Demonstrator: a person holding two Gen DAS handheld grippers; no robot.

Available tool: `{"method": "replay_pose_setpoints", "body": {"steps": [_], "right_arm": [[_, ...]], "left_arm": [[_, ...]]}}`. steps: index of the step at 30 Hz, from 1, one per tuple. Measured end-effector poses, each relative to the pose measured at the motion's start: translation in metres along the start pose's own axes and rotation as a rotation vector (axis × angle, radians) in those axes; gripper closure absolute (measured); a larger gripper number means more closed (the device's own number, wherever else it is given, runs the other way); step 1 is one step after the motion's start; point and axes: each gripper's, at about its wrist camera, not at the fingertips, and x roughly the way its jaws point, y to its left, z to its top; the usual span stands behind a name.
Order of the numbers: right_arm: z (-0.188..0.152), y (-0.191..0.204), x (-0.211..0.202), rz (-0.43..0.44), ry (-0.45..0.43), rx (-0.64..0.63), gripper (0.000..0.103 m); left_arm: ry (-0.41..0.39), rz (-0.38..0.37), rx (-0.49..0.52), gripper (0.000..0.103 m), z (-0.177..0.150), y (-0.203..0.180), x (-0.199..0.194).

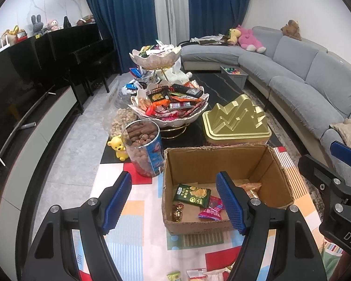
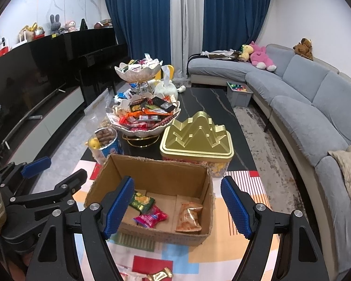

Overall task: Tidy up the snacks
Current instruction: 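Withdraw both tools from the box toward the remaining snacks on the mat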

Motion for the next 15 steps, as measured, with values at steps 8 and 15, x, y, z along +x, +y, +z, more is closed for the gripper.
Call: {"method": "replay_pose_setpoints", "body": {"steps": [8,15], "right_arm": [[-0.005,0.001,-0.016,-0.004,-0.005,0.004,0.026],[-0.013,0.004,-0.026,-0.003,-0.006,0.009,0.026]], "left_arm": [[-0.008,-0.005,-0.002,0.029,-0.007,0.002,-0.015],[-0.015,-0.001,0.004,0.029,-0.014,0.005,-0.027]]}}
